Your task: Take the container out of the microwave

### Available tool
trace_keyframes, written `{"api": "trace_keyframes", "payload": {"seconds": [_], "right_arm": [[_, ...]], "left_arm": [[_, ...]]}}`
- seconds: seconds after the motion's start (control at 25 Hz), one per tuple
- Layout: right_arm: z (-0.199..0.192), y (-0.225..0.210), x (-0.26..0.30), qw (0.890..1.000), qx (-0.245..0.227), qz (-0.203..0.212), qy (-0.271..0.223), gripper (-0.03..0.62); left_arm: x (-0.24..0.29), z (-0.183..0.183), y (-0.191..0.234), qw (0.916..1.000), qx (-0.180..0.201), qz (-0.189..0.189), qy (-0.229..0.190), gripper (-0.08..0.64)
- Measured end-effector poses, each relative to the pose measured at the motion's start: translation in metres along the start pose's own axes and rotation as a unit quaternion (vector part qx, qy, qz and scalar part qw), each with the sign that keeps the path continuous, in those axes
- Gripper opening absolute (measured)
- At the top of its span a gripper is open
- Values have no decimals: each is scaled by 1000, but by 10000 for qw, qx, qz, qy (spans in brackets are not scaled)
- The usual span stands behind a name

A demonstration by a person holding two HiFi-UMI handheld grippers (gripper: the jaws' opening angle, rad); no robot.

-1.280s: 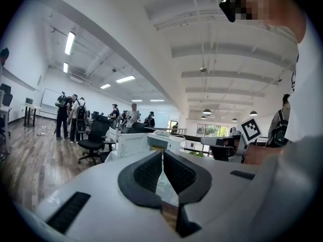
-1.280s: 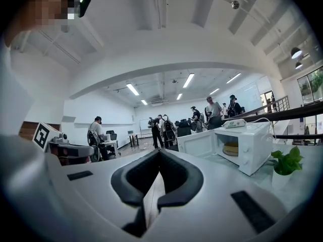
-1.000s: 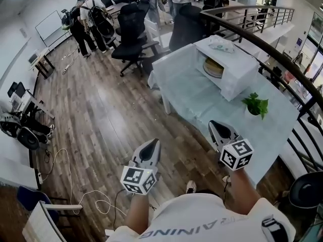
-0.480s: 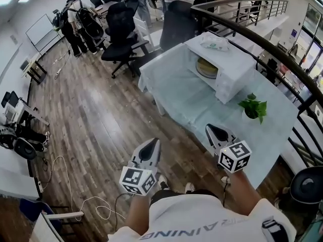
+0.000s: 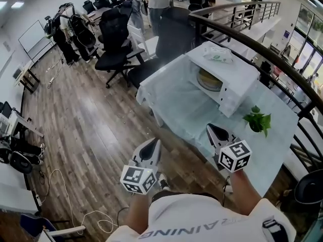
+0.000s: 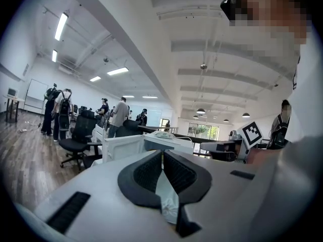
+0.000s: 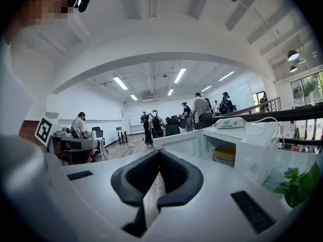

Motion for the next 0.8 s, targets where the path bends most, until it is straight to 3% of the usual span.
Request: {"api": "trace_keyframes", "payload": {"seconds": [0.24,0.48,0.8], "right_arm": [[28,-5,70,9998,33,-200,-53,21],[33,-17,120,9960,293,-839,24,21],[43,-17,153,9886,292,-1475,21,21]], "left_arm": [[38,22,65,9996,61,-233,110,37],[71,31,121,9977,101,-614,268,37],[100,41,158,9920,165,-1211,301,37]]}}
Point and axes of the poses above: the fingertips, and each gripper's own axes: x forward along the fingers, y to its left, z out of its top, the point moved 1 cm from there along -x, backward along the fingers, and after that the axes turned 8 degrees about y, right-handed, at the moved point
